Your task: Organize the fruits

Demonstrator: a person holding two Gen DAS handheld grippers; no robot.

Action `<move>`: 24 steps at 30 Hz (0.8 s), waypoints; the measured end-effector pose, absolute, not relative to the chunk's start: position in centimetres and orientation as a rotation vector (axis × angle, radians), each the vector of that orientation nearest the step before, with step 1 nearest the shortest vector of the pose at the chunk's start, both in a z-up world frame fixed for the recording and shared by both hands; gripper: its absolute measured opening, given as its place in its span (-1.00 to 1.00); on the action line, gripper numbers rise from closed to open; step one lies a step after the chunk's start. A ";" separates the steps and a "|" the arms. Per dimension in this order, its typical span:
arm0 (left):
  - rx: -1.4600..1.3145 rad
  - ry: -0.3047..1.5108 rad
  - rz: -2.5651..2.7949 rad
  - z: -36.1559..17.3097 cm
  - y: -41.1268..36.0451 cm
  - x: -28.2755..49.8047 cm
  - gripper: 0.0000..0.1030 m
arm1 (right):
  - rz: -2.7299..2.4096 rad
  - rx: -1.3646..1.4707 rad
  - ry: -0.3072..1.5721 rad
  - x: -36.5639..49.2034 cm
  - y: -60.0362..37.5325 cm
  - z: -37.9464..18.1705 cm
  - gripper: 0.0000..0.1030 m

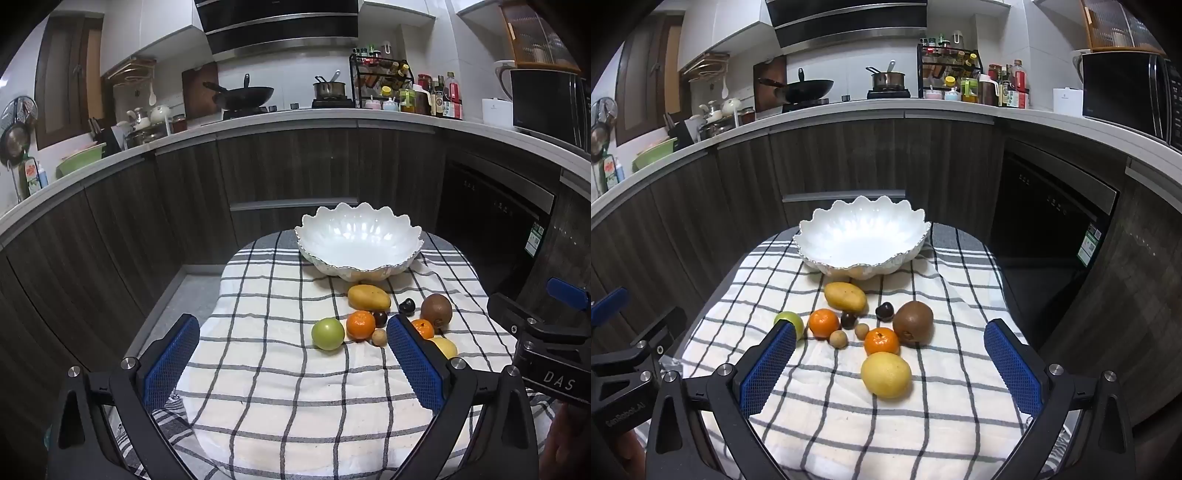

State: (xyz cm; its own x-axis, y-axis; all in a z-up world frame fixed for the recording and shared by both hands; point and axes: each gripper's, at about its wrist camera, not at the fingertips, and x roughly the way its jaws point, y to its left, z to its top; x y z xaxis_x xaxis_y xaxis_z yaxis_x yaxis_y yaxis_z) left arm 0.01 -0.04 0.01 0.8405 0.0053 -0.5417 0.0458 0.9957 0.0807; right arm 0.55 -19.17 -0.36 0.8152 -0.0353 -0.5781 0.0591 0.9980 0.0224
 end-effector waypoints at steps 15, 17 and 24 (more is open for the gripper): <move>0.094 0.571 -0.017 -0.3 0.3 0.2 1.00 | -0.052 0.035 0.618 0.5 -19.1 -0.3 1.00; 0.094 0.573 -0.018 -0.3 0.3 0.3 1.00 | -0.053 0.034 0.616 0.5 -19.1 -0.3 1.00; 0.093 0.583 -0.015 -0.8 0.1 0.2 1.00 | -0.053 0.035 0.619 0.5 -19.2 -0.4 1.00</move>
